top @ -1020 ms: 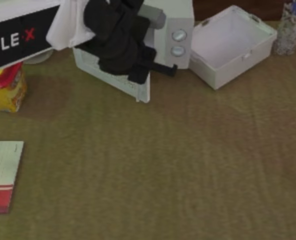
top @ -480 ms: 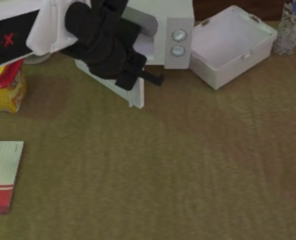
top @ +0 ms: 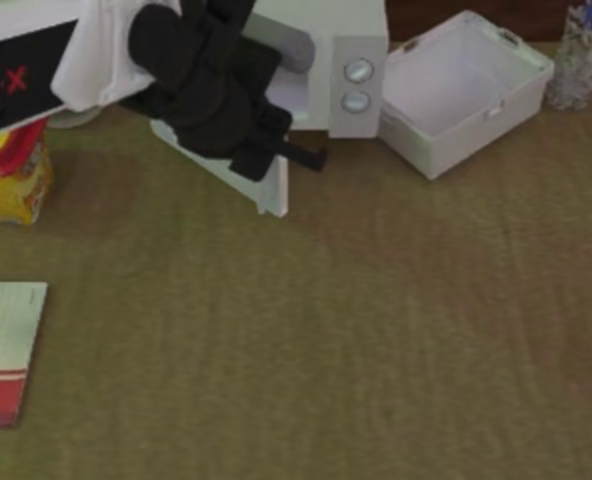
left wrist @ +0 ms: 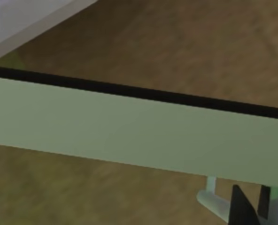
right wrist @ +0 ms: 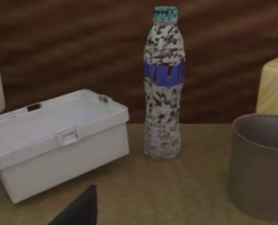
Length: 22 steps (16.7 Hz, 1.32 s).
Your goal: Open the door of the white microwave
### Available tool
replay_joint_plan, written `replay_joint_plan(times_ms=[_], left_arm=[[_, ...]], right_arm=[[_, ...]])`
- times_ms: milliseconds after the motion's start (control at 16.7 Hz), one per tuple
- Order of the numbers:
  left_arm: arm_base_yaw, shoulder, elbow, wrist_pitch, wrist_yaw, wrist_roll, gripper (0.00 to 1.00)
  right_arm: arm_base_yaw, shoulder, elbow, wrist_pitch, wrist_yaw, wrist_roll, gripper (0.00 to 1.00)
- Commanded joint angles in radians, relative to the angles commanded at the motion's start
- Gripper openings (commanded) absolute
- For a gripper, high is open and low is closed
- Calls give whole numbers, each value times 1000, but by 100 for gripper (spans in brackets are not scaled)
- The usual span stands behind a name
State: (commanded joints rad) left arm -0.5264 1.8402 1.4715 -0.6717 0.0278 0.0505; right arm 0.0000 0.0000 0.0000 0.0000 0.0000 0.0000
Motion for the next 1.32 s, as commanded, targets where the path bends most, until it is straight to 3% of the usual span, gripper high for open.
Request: replay_joint_plan(times_ms=[900,1320], left_arm=[[0,0,0,0,0,0,0],[34,-47,-51,6,61,102,0]], right_arm=[[0,0,0,0,0,0,100],[0,0,0,0,0,0,100]])
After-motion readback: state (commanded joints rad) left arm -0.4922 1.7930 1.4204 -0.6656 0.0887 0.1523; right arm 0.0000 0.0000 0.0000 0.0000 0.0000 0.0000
